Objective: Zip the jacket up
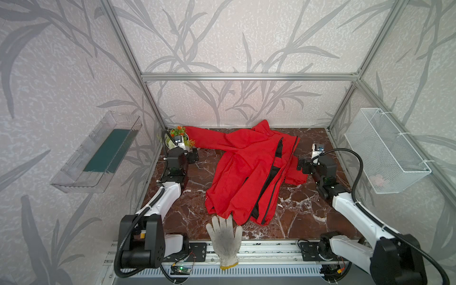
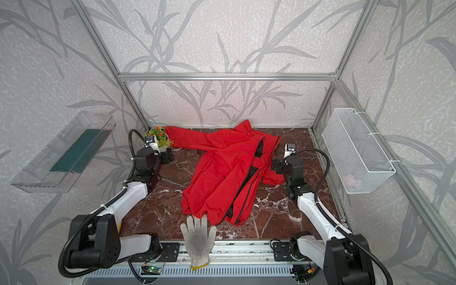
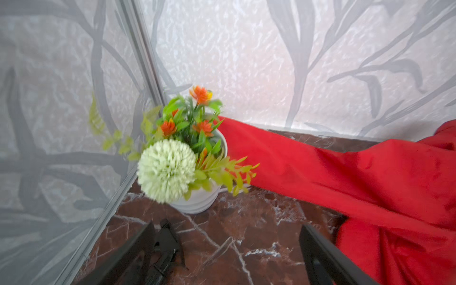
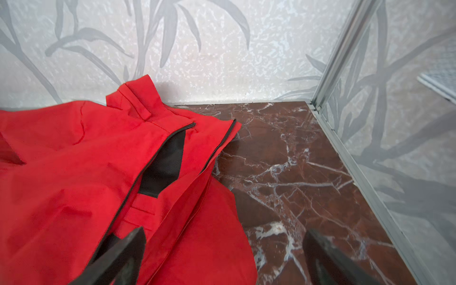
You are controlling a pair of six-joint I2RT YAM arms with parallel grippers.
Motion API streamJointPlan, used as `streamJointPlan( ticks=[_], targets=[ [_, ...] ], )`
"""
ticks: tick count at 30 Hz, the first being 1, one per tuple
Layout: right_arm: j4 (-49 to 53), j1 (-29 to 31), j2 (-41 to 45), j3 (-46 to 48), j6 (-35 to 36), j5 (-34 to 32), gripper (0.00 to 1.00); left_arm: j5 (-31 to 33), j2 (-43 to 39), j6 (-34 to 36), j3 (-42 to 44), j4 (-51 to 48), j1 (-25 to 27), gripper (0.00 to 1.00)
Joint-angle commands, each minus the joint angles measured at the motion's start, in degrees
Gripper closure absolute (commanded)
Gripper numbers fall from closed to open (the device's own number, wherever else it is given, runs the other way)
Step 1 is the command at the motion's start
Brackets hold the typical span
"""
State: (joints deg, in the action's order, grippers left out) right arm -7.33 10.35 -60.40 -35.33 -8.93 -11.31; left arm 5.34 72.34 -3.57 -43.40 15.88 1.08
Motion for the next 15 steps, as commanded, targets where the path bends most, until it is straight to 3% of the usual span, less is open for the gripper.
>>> streamJointPlan(
  ticks=[1,7,15],
  targets=[
    [21.51,3.10,4.47,-2.00,-11.54,0.85,0.01,-2.24,-2.28,-1.17,-6.64,-23.24,6.08,0.10],
    [28.67,14.10,10.76,-0.68,-30.04,6.59,0.01,-3.37,-6.96,-5.86,-6.77,-35.83,21.44,0.11],
    [35.42,29.18,9.20,-1.41,-38.45,6.24,0.01,-2.20,-10.42,-12.37,0.00,-42.83,36.40,0.13]
  ],
)
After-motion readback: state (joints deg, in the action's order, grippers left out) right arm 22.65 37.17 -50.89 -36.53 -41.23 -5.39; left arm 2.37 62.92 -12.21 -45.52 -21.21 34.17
